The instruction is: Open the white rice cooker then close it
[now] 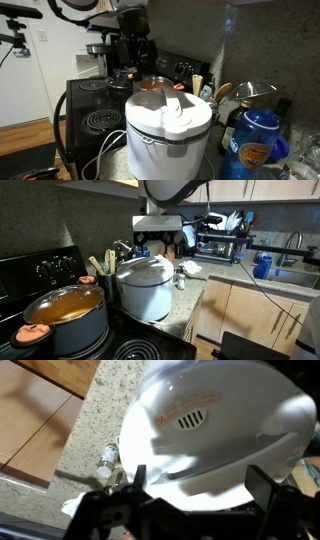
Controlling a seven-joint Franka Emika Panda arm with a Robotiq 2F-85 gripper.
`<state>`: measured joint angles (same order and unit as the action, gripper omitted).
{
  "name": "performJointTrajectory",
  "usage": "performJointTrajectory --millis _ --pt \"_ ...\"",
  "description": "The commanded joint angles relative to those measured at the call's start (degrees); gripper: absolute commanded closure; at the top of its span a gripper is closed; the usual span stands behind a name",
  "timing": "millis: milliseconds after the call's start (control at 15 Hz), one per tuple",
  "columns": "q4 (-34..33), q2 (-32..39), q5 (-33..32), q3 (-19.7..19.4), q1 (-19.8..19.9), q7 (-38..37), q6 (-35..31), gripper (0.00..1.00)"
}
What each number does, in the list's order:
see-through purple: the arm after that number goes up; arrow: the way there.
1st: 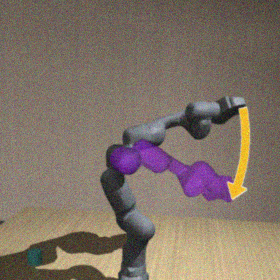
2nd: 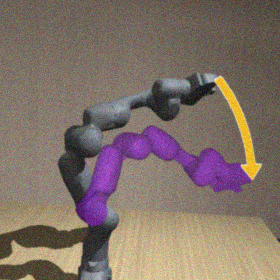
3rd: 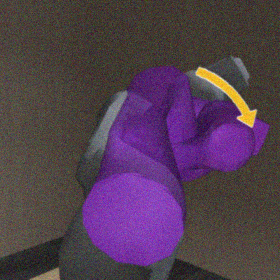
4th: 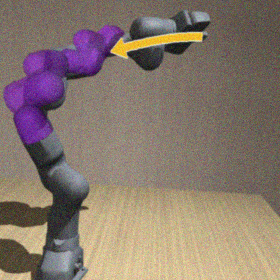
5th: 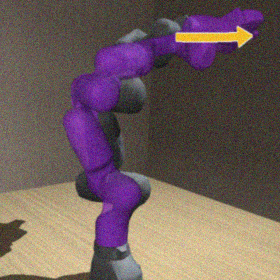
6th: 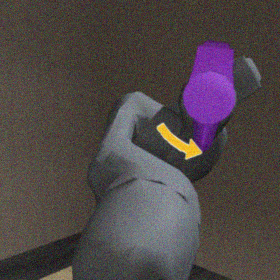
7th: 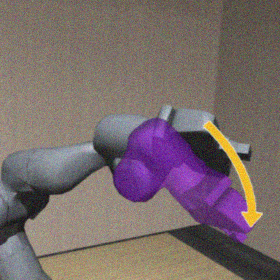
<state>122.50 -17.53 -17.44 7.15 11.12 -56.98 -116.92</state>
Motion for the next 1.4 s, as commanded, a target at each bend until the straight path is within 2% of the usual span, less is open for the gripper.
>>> performJointTrajectory --millis 0,67,200,533,867,1133,1333 --pt "-2.54 1.19 -5.2 -0.61 0.28 -9.98 -0.35 0.0" --pt "-3.02 1.19 -5.64 -1.03 0.01 -11.69 0.11 0.0" --pt "-1.85 0.59 -4.83 -2.1 -1.37 -9.13 0.21 0.0" --pt "-1.89 0.65 -4.77 -2.47 -1.75 -9.01 0.19 0.0" --pt "0.11 -0.23 -4.35 -0.09 -2.55 -25.29 1.77 0.0" --pt "2.18 -0.73 -4.64 0.07 -3.22 -37.84 0.9 0.0" --pt "2.95 -1.11 -4.35 -0.82 -3.14 -44.27 0.58 0.0"
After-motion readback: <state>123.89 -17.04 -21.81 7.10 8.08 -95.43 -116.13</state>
